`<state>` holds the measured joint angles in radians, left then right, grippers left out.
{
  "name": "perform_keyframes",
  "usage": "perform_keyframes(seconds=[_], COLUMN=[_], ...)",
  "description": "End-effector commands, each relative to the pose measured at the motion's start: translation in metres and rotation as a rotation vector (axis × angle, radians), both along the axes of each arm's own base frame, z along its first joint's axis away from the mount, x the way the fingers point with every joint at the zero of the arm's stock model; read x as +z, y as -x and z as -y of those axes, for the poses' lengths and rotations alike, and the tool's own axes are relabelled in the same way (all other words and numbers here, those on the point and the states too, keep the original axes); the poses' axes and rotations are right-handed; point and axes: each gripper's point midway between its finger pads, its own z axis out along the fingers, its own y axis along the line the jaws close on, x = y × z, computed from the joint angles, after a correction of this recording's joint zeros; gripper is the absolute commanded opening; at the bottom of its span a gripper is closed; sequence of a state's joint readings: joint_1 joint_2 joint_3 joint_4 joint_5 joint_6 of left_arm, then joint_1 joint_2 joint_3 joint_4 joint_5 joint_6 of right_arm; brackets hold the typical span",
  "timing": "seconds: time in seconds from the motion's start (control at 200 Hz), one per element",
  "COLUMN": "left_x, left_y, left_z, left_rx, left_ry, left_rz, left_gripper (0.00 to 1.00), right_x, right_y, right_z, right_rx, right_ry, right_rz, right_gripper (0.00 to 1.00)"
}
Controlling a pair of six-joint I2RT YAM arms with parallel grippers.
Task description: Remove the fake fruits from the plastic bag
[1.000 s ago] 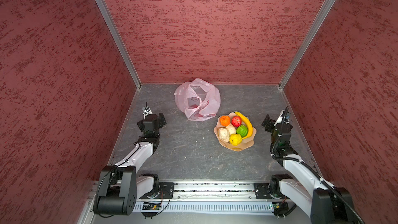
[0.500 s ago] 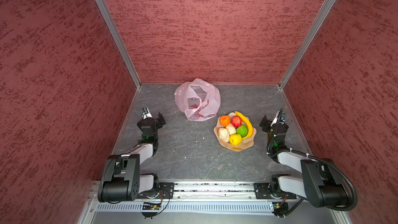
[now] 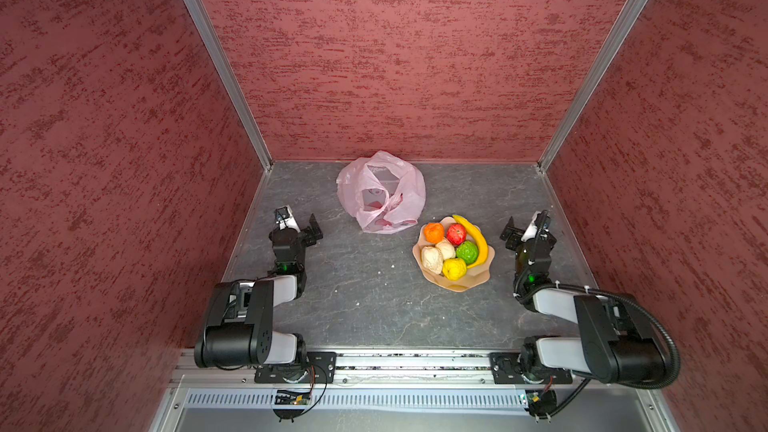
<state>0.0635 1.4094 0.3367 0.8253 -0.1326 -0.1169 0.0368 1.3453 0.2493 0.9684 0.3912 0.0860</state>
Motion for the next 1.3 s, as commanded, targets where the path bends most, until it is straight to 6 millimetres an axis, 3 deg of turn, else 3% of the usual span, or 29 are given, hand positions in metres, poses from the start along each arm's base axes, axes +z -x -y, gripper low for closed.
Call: perform_keyframes(seconds=[0.0, 0.436, 0.872, 0.897, 1.037, 1.292], left_x=[0.003, -0.013, -0.013, -0.012, -0.013, -0.012], left_y=[-0.005, -0.015, -0.015, -0.015, -0.015, -0.015], left_z=[0.008, 0.022, 0.022, 0.022, 0.022, 0.022], left_rx=[-0.054, -0.106, -0.100, -0.102, -0.101, -0.099], left_ry=[-0.022, -0.060, -0.066, -0.066, -0.067, -0.068], left_rz=[0.016, -0.011, -0.006, -0.005, -0.007, -0.007], left_gripper=[1.00, 0.99, 1.00, 1.00, 1.00, 1.00], right_x=[0.012, 0.007, 0.009, 0.000, -0.012, -0.015], right_y=[-0.001, -0.001, -0.007, -0.009, -0.013, -0.021], right_z=[0.000, 0.002, -0.003, -0.004, -0.007, -0.007], right_rx=[0.011, 0.013, 0.061, 0.069, 0.094, 0.100], right_ry=[0.029, 0.026, 0.023, 0.023, 0.026, 0.020], right_rz=[0.071, 0.093, 0.089, 0.062, 0.044, 0.019], right_gripper=[0.99, 0.99, 0.99, 0.99, 0.99, 0.99])
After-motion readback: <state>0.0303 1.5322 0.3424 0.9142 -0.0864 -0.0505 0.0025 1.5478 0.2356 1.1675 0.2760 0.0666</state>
